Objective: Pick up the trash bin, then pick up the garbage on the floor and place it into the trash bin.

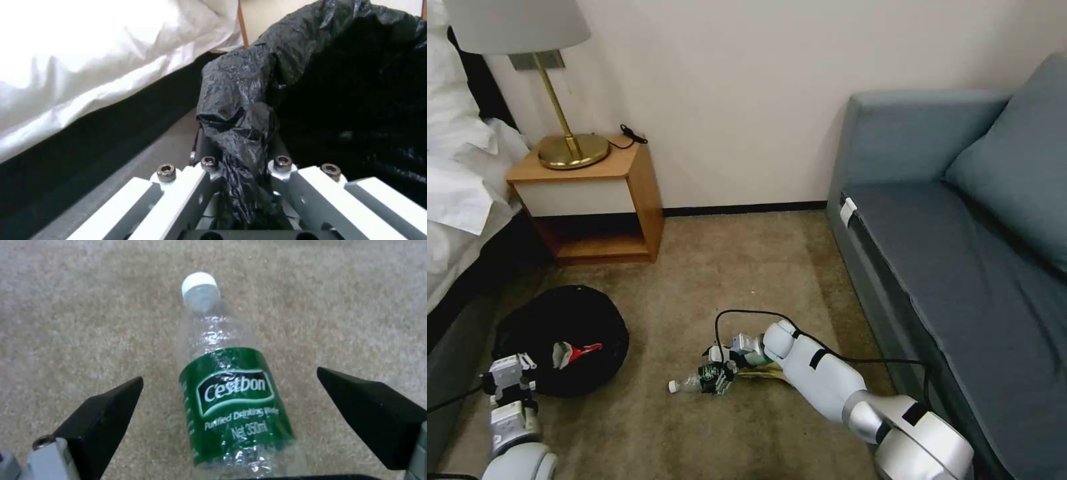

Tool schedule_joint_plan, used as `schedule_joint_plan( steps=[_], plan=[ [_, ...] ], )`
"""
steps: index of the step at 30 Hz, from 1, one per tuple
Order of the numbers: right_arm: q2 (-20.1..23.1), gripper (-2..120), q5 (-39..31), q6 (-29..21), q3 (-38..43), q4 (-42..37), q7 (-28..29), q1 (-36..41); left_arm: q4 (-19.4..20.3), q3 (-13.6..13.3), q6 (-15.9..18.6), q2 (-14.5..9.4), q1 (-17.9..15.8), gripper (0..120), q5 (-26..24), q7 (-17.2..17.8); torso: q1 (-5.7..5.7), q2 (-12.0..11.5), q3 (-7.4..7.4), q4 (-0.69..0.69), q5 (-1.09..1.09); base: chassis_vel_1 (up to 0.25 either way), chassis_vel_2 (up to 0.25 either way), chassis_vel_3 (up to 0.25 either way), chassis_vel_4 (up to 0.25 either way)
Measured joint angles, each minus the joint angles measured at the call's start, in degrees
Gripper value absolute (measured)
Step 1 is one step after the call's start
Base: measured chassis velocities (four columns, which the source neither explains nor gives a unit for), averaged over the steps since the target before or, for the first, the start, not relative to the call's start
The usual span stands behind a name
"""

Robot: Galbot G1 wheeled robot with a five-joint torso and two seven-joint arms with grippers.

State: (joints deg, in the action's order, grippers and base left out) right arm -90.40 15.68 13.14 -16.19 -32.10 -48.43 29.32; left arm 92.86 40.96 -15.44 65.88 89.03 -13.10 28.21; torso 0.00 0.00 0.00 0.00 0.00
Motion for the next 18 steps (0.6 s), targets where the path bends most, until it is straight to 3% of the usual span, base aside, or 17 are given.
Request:
schedule_joint_plan(
  steps=[12,18],
  plan=[
    [-1.8,99,4.8,1.5,1.2,5.6,1.7,-1.0,-0.2,-0.3,-0.2,0.8,0.0,7,0.3,-0.1,0.00,0.0,0.00,0.00,0.00,0.000,0.000,0.000,0.000],
    [-1.8,79,6.1,2.0,1.6,6.1,1.9,-0.8,-0.4,-0.2,-0.6,0.8,0.2,7,0.3,-0.1,0.00,0.0,0.00,0.01,0.00,0.000,0.000,0.000,0.000]
  ],
)
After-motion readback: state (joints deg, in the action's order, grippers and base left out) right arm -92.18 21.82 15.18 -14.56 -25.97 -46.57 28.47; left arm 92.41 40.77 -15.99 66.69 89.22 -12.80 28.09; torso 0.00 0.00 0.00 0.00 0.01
